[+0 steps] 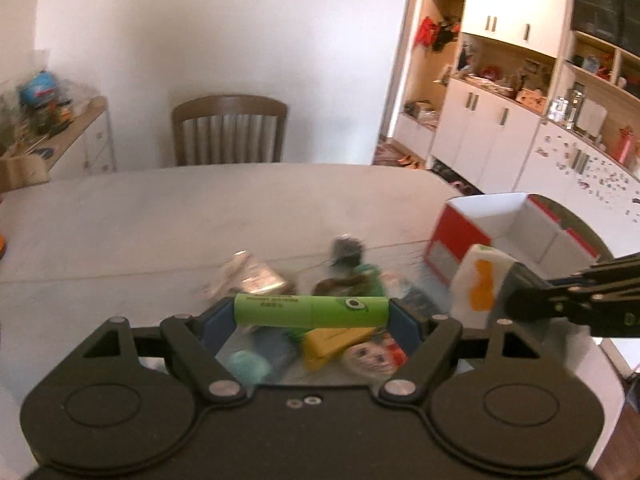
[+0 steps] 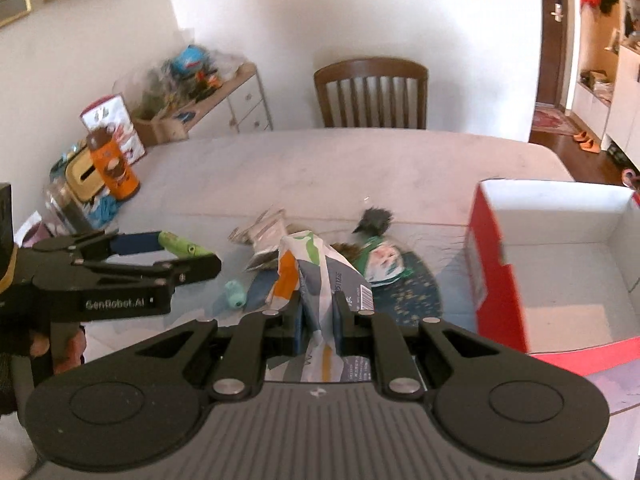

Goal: Organize objects
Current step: 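Carry the highlighter and printed bag over the red box with both tools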

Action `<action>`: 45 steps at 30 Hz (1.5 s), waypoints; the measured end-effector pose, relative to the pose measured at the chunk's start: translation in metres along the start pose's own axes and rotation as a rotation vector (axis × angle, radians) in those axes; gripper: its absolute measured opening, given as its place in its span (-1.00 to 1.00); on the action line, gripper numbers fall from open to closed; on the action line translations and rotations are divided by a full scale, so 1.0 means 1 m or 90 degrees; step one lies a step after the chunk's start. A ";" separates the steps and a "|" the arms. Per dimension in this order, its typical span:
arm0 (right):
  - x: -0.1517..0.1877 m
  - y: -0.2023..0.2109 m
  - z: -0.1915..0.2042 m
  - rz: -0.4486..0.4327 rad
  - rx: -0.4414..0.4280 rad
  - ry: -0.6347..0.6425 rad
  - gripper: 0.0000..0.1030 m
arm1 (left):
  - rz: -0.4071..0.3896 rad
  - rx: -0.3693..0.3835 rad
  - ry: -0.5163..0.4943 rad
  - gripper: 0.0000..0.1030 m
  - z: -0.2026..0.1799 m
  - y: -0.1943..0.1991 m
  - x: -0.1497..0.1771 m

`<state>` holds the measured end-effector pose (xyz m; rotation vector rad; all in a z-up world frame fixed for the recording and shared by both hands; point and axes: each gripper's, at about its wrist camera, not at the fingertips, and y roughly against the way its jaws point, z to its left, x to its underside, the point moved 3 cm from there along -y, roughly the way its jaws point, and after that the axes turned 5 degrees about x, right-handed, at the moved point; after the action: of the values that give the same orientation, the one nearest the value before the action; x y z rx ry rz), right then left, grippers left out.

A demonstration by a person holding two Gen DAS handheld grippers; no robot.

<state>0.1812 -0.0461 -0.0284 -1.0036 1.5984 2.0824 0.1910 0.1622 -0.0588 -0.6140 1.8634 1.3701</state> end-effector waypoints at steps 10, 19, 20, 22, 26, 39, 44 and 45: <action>-0.009 0.029 -0.078 -0.028 0.004 -0.036 -0.73 | -0.010 0.029 -0.039 0.55 -0.090 -0.023 -0.021; -0.014 0.041 -0.163 -0.040 0.041 -0.054 -0.72 | -0.010 0.050 -0.052 0.55 -0.166 -0.061 -0.037; -0.015 0.042 -0.171 -0.042 0.043 -0.054 -0.72 | -0.009 0.052 -0.051 0.55 -0.171 -0.065 -0.039; -0.017 0.042 -0.187 -0.046 0.049 -0.053 -0.72 | -0.009 0.055 -0.055 0.55 -0.183 -0.073 -0.041; -0.022 0.038 -0.216 -0.050 0.058 -0.059 -0.72 | -0.002 0.061 -0.064 0.55 -0.204 -0.089 -0.045; -0.038 -0.005 -0.291 -0.033 0.080 -0.082 -0.72 | 0.055 0.057 -0.100 0.55 -0.259 -0.158 -0.050; -0.036 -0.031 -0.307 -0.008 0.079 -0.080 -0.72 | 0.095 0.049 -0.107 0.55 -0.269 -0.190 -0.052; -0.035 -0.036 -0.310 0.000 0.078 -0.081 -0.73 | 0.104 0.046 -0.112 0.55 -0.271 -0.197 -0.052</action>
<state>0.3305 -0.3195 -0.0673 -0.8133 1.6386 1.9780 0.2933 -0.1587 -0.0910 -0.3002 1.8434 1.4057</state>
